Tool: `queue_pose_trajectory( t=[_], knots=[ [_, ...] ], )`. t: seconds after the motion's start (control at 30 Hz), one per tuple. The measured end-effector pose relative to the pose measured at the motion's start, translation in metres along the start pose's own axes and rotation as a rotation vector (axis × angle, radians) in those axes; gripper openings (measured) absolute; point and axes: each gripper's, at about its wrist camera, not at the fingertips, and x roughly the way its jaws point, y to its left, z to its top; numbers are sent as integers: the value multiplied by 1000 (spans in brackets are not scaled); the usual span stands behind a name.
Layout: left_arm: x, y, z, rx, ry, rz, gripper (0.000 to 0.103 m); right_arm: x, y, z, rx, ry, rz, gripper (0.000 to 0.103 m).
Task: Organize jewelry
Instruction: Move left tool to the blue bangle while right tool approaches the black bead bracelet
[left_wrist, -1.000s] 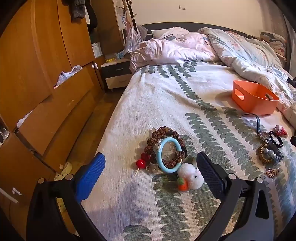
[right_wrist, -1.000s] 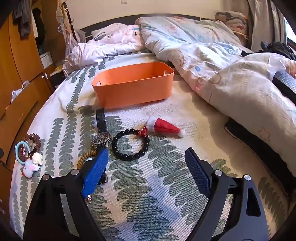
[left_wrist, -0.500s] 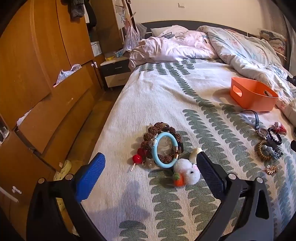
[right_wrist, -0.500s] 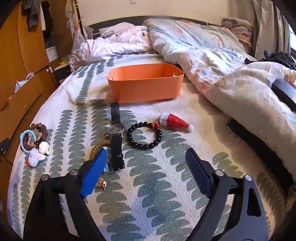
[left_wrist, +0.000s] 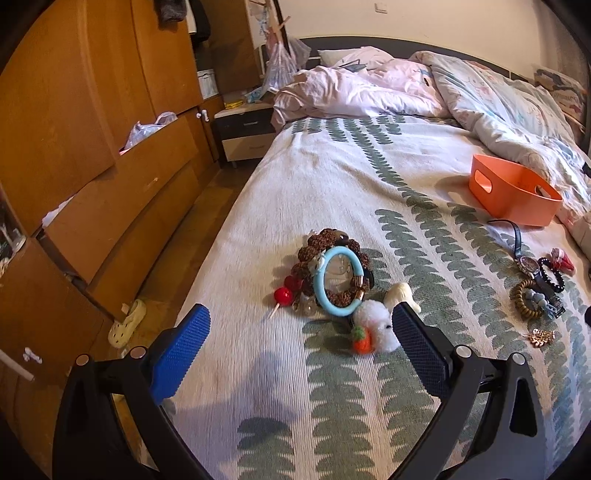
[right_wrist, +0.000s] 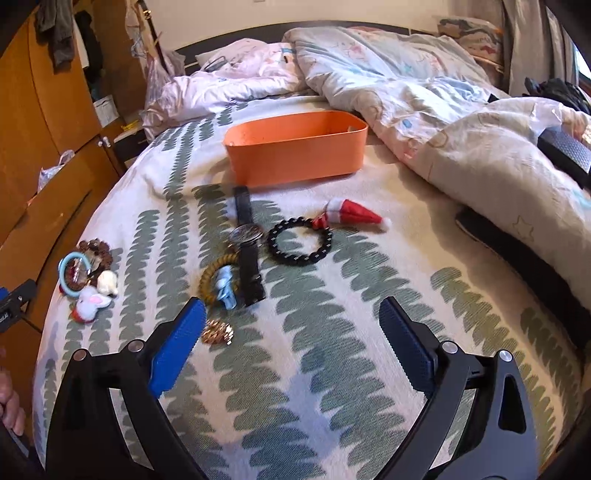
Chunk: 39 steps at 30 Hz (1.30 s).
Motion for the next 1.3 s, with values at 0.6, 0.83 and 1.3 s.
queue_pose_trajectory(
  t=[0.6,0.83,1.3],
  knots=[
    [-15,-26,-19,57,-12,45,98,-7,31,-28,-69,2,-20,96],
    [-11,-24,-19,42,-2,55,98,-7,28,-26,-65,-10,-23,96],
    [-5,-19,-18,19,5,37,98,-4,21,-22,-56,-20,-17,96]
  ],
)
